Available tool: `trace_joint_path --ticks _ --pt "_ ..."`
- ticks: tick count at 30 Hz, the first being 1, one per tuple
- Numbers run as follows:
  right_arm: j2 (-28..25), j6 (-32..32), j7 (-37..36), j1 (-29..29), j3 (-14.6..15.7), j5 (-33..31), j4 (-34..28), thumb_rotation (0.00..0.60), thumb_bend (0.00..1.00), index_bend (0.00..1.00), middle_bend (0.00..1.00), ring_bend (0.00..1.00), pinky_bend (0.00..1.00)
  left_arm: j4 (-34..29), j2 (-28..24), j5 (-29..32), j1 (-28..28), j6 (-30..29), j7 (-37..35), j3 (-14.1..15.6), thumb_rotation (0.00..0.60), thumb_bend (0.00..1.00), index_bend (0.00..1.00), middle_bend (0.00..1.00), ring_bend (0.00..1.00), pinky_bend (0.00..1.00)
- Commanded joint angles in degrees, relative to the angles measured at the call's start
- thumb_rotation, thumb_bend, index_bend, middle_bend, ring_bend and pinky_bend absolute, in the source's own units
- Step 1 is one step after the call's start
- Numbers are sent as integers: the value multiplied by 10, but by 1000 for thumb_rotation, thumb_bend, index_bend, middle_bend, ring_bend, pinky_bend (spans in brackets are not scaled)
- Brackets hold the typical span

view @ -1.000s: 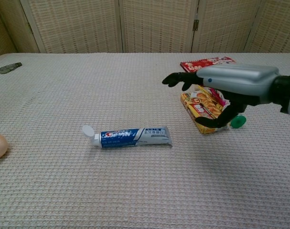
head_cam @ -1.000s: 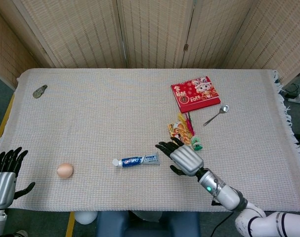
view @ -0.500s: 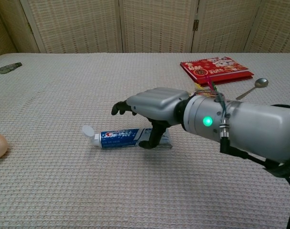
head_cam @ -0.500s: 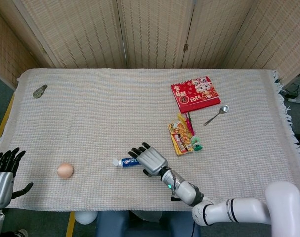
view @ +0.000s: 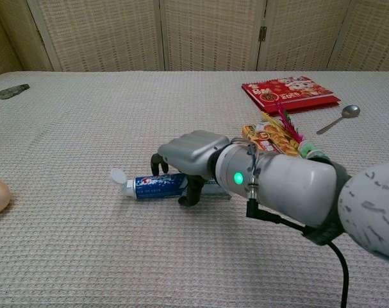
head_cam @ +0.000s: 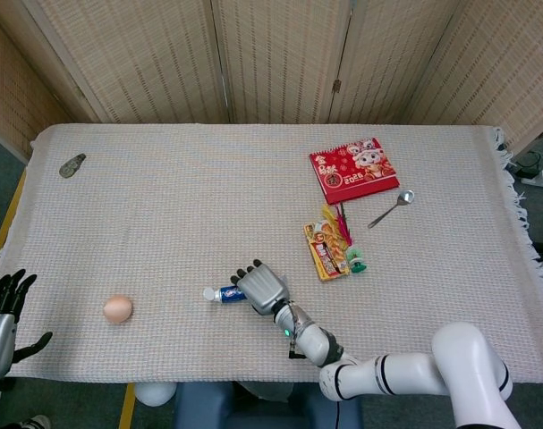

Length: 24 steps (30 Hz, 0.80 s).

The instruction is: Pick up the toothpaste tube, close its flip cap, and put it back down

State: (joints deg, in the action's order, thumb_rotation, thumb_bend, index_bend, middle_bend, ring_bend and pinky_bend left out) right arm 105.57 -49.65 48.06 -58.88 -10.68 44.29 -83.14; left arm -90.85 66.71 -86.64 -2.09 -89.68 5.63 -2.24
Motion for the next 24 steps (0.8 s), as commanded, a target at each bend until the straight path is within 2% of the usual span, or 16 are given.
trace_joint_path --ticks 1,8,14,20,24 --pt "2 -2 -4 -3 2 -5 4 600 385 285 272 311 199 1 1 0 0 0 -1 0 600 212 140 82 78 0" --pt "1 -8 -16 -8 5 -4 4 600 385 306 297 341 222 5 1 2 1 0 -3 -1 600 212 140 82 78 0" --pt "7 -14 -19 -12 10 -8 11 600 401 375 337 382 259 8 3 2 2 -1 -6 -1 600 212 140 82 78 0" --pt "15 -23 -26 -14 10 1 18 600 557 520 435 470 382 12 3 3 1 2 -7 -2 600 212 140 82 78 0" --pt "-8 -33 -46 -4 12 27 -7 600 667 588 485 530 467 10 2 -6 -5 4 -3 -3 600 212 140 82 80 0"
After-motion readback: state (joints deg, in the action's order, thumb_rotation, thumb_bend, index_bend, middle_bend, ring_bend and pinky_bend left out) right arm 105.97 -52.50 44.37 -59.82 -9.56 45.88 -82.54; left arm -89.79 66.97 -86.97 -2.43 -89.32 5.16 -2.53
